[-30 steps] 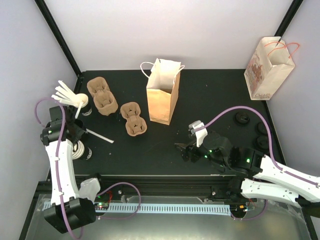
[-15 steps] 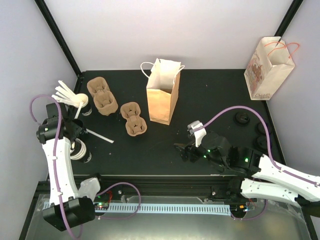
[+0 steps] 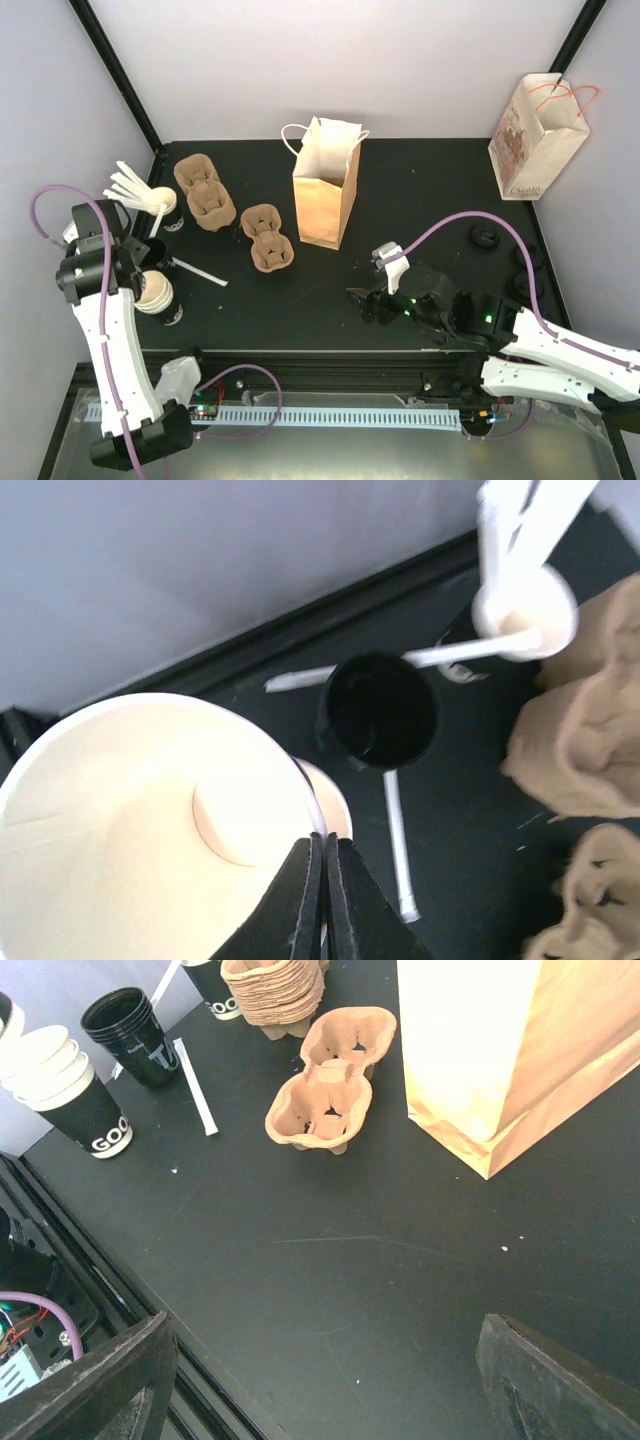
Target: Pack the takeout coffee
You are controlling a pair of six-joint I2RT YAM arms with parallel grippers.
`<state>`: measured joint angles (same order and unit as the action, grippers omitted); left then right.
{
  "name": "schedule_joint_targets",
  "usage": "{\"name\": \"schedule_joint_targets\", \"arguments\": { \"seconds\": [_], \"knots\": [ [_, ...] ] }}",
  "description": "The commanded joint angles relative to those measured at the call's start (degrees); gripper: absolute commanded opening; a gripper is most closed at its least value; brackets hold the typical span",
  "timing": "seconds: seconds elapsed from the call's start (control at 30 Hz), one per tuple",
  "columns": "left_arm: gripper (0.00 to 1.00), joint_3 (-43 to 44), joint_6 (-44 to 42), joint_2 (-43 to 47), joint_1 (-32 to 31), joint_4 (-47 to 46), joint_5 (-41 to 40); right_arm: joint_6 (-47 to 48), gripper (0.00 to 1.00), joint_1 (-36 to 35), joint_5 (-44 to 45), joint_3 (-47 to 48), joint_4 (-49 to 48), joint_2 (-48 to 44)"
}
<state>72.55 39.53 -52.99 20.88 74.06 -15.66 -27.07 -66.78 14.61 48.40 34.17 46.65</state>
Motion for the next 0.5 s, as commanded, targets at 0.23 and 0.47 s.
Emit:
{"name": "schedule_joint_targets", "arguments": {
  "seconds": [0.23, 0.47],
  "knots": [
    [0.02, 15.54, -2.96, 8.89, -0.27, -1.78, 9.04, 0.47, 0.85, 0.09, 1.41, 1.27, 0.29, -1.01],
    [0.02, -7.16, -3.21, 13.28, -2.06, -29.05, 51.46, -0.25, 0.85, 0.08, 2.36, 1.21, 1.45, 0.09]
  ]
}}
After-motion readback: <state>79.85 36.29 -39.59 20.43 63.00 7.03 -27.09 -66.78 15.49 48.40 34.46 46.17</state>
